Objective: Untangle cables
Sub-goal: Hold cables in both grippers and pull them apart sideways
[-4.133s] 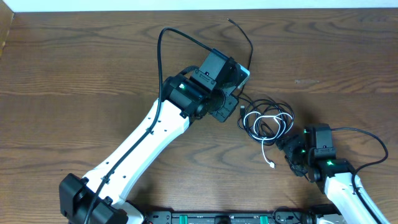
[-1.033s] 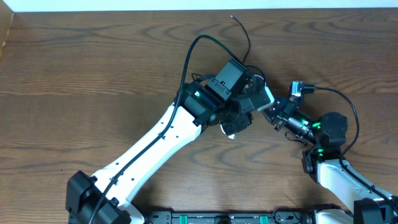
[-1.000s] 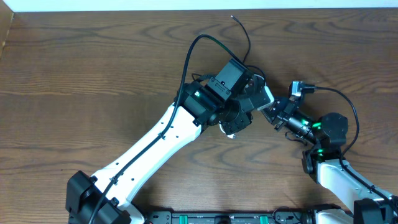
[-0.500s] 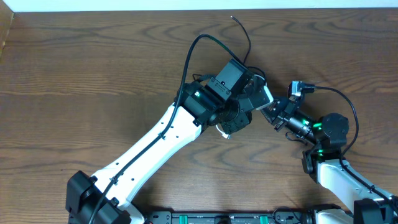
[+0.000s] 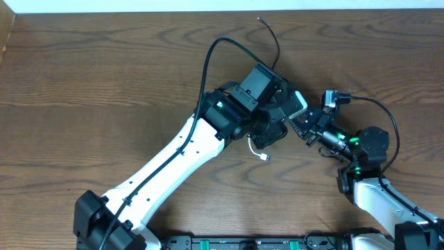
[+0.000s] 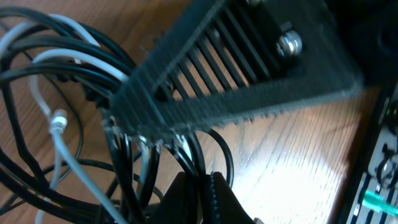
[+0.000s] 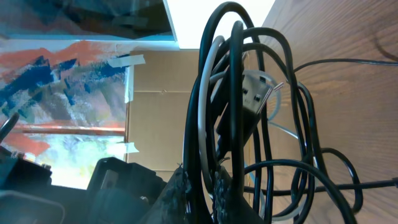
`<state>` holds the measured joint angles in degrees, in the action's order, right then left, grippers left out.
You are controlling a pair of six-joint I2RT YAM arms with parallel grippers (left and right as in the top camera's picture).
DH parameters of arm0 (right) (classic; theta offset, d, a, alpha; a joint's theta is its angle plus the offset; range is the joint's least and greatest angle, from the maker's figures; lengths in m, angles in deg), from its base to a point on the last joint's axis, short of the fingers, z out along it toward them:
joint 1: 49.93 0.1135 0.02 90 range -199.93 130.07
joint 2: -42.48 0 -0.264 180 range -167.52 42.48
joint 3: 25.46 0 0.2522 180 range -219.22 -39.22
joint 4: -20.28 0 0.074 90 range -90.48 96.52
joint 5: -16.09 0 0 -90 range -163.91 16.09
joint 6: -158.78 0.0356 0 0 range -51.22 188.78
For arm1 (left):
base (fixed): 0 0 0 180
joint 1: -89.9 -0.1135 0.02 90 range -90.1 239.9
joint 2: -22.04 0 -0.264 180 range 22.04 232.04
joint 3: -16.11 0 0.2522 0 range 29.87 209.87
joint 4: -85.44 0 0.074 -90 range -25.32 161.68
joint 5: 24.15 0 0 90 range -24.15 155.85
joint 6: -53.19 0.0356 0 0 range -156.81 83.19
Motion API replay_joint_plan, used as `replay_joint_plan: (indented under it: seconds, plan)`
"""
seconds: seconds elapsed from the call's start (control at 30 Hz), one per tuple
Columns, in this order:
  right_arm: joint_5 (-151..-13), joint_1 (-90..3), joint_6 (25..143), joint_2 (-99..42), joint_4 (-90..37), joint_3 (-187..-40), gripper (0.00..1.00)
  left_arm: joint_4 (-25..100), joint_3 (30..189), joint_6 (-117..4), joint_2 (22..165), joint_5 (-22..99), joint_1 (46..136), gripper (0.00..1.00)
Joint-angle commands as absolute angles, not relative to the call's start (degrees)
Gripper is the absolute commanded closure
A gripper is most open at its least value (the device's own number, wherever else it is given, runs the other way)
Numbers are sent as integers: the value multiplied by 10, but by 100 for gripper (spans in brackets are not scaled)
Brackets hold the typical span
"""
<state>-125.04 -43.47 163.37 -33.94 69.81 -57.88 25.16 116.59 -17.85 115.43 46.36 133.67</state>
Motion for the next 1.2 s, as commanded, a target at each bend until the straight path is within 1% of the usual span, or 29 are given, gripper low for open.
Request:
replay_joint_plan:
  seconds: [0.0,0.2,0.27,0.3,0.37,0.4,0.43,0.47,0.5,0.63,0.73,0.77,0.83,0.93,1.0,1.17]
  plan:
    - [-1252,-431,1635,-331,702,-582,90,260,1163,-213,1162,448,1337,92]
    - [-1250,-431,1635,-331,699,-582,90,260,1163,-213,1162,449,1337,93]
    - [-1248,-431,1635,-331,699,-582,94,259,1163,-213,1162,449,1337,92]
    - [-1248,-431,1635,-331,699,-582,98,258,1163,-213,1162,449,1337,93]
    - [-1249,-431,1635,-331,699,-582,99,257,1163,-213,1162,454,1337,92]
    - [-1249,-431,1635,-331,699,-582,99,255,1163,-213,1162,456,1337,87]
    - [-1249,-431,1635,-331,699,-582,99,253,1163,-213,1162,455,1337,76]
    - [-1249,-431,1635,-331,699,-582,99,251,1163,-213,1162,455,1337,53]
    - [-1249,-431,1635,-331,699,-582,99,249,1163,-213,1162,455,1337,45]
    - [-1249,-431,1635,-331,699,-582,99,243,1163,-213,1161,455,1337,29]
    - [-1249,-431,1635,-331,699,-582,99,240,1163,-215,1156,455,1337,25]
    - [-1249,-431,1635,-331,699,-582,99,240,1163,-215,1153,456,1337,18]
    - [-1249,-431,1635,-331,699,-582,99,239,1163,-218,1152,483,1337,13]
    - [-1249,-431,1635,-331,699,-582,99,232,1163,-255,1152,574,1337,11]
    - [-1250,-431,1635,-331,699,-582,99,227,1163,-263,1152,607,1336,11]
    - [-1252,-431,1635,-331,700,-582,99,227,1163,-264,1152,609,1331,11]
